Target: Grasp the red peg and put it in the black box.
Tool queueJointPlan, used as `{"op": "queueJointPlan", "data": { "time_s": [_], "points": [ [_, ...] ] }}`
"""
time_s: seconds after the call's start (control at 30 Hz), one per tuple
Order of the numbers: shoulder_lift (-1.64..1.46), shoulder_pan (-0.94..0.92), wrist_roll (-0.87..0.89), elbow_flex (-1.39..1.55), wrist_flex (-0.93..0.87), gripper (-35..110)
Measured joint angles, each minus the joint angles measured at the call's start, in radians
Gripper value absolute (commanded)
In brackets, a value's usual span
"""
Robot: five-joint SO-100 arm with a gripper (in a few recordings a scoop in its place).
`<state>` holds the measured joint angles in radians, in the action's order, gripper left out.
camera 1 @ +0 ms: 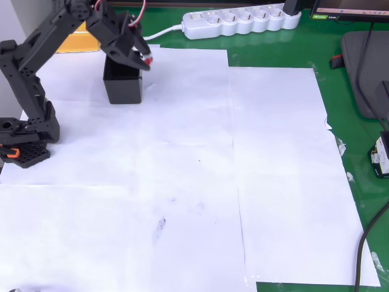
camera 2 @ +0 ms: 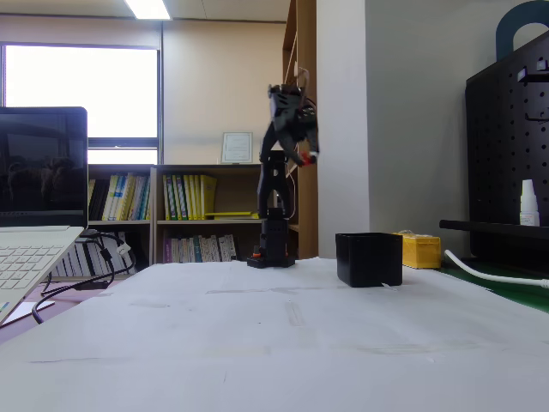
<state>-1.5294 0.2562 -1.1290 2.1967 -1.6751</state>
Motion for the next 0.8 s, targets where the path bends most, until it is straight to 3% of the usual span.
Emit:
{"op": "queueJointPlan", "data": {
  "time_s": [0.33,0.8],
  "points": [
    [0.012,0.244,0.149,-0.229,0.055,0],
    [-0.147,0.430,0.244,-0.288,0.112,0]
  ]
}}
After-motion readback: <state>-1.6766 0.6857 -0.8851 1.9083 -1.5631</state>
